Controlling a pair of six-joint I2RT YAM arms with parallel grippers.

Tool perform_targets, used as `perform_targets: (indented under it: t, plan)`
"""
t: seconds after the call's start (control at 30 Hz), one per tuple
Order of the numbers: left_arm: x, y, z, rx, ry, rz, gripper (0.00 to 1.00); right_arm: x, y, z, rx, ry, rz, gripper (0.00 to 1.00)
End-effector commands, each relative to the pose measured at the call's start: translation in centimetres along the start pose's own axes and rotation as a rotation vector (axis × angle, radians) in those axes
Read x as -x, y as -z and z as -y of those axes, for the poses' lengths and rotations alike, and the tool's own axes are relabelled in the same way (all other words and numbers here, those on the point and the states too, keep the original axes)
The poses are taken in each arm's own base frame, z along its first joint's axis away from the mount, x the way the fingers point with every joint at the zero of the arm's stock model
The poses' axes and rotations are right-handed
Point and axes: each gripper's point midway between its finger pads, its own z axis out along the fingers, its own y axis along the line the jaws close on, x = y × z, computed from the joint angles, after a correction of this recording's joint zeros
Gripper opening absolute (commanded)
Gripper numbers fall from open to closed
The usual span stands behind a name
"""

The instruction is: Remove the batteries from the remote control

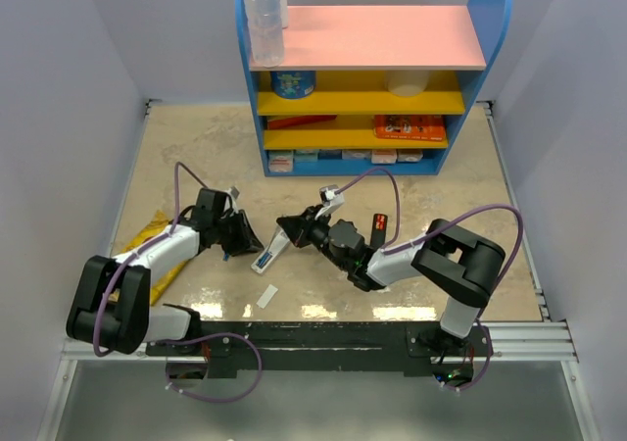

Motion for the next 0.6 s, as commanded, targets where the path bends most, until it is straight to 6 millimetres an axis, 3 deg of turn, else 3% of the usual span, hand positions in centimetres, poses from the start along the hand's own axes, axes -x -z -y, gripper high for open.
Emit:
perform_targets:
  t: [0.0,0.2,0.37,0.57]
  plan:
    - [2.2,1.2,0.9,0.006,-0.037,0.074,0.30,2.4,-0.9,-1.4,0.020,0.024,0.079,0.00]
    - [2.7,1.7,-0.1,0.076,-0.053,0.102,0.32,2.8,-0.3,-1.7,0.018,0.027,0.069,0.00]
    - [1.2,0.9,-0.3,0.042,-0.049,0.047,0.30,4.7,1.4,-2.1,0.023,0.035,0.110,0.00]
    - [-0.7,0.4,0.9,-0.061,-0.026,-0.023,0.29,4.7,2.0,-1.9,0.007,0.075,0.077,0.00]
